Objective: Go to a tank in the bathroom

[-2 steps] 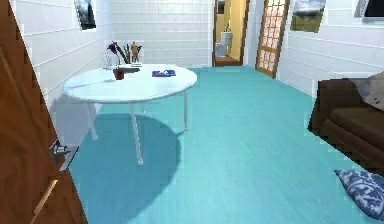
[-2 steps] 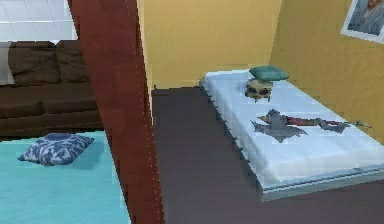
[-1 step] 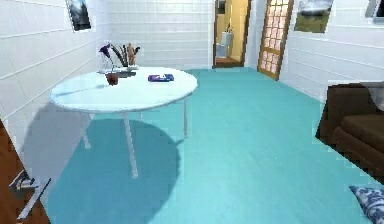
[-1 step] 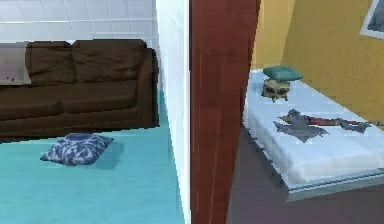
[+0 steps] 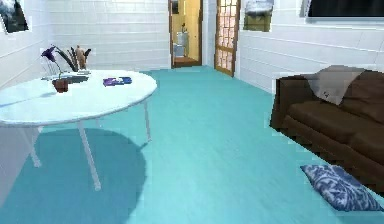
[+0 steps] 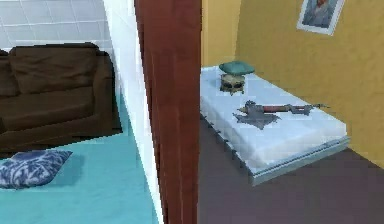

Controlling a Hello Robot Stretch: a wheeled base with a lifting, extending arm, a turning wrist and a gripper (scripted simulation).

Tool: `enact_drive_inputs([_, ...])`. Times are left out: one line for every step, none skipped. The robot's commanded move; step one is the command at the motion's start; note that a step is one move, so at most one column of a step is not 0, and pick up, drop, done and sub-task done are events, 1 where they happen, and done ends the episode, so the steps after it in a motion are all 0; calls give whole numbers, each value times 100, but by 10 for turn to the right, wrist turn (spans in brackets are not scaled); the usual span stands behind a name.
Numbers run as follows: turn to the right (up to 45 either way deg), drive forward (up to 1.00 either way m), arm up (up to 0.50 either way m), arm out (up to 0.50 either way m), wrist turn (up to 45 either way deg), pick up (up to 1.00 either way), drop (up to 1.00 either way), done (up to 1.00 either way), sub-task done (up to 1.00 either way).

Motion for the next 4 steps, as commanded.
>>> enact_drive_inputs([0, 100, 0, 0, 0, 0, 0, 0, 0])
enact_drive_inputs([30, 0, 0, 0, 0, 0, 0, 0, 0])
enact_drive_inputs([0, 90, 0, 0, 0, 0, 0, 0, 0])
enact_drive_inputs([-30, 0, 0, 0, 0, 0, 0, 0, 0])
